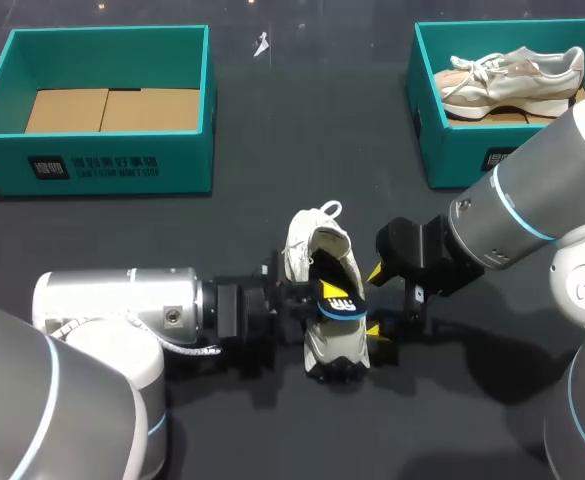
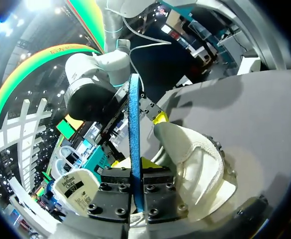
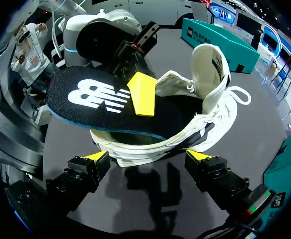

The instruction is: Take the shoe out of the shoebox, open the shoe tongue, remove and reinsert the insole, then place the shoe into the shoebox

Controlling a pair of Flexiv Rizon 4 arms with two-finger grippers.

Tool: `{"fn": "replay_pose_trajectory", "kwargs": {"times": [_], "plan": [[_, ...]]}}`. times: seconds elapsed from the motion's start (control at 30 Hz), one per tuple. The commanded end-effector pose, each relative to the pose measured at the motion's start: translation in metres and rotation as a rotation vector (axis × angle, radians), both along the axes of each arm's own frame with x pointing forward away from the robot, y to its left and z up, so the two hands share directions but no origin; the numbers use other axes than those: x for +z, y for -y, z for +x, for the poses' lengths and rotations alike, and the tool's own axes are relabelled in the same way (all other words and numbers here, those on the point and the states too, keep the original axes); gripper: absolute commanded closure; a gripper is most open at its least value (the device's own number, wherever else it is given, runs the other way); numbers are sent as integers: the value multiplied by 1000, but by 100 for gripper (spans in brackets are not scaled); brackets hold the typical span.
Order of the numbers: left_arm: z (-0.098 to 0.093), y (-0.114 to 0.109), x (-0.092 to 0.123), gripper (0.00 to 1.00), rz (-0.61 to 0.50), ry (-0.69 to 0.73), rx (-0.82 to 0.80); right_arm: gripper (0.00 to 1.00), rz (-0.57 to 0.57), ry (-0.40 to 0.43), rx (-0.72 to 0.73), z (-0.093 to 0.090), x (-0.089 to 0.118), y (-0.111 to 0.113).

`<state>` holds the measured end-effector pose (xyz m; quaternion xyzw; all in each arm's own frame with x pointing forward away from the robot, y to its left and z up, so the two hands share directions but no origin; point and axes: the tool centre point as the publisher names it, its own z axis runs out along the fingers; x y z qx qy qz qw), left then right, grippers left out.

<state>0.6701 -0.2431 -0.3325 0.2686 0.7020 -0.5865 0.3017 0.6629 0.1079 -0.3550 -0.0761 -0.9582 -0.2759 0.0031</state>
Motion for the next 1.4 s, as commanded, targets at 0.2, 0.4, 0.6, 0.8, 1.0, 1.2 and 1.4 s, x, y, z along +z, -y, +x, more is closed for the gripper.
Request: {"fn": "replay_pose_trajectory", "kwargs": {"times": [0.2, 0.4, 0.6, 0.8, 1.0, 1.2, 1.4], "plan": [[14, 4, -16, 100, 44, -5, 38, 0, -1, 1, -1, -1, 0, 0], [10, 1, -7, 100, 17, -31, 37, 0, -1, 1, -1, -1, 0, 0], [4, -2, 6, 73, -1, -61, 30, 0, -1, 1, -1, -1, 0, 0], [-1, -4, 20, 74, -9, -60, 29, 0, -1, 1, -1, -1, 0, 0], [-7, -4, 27, 78, -4, -68, 10, 0, -1, 1, -1, -1, 0, 0], [-9, -4, 25, 100, 16, -43, -5, 0, -1, 1, -1, -1, 0, 0], [-2, -7, 10, 100, 42, -20, 8, 0, -1, 1, -1, -1, 0, 0]]}}
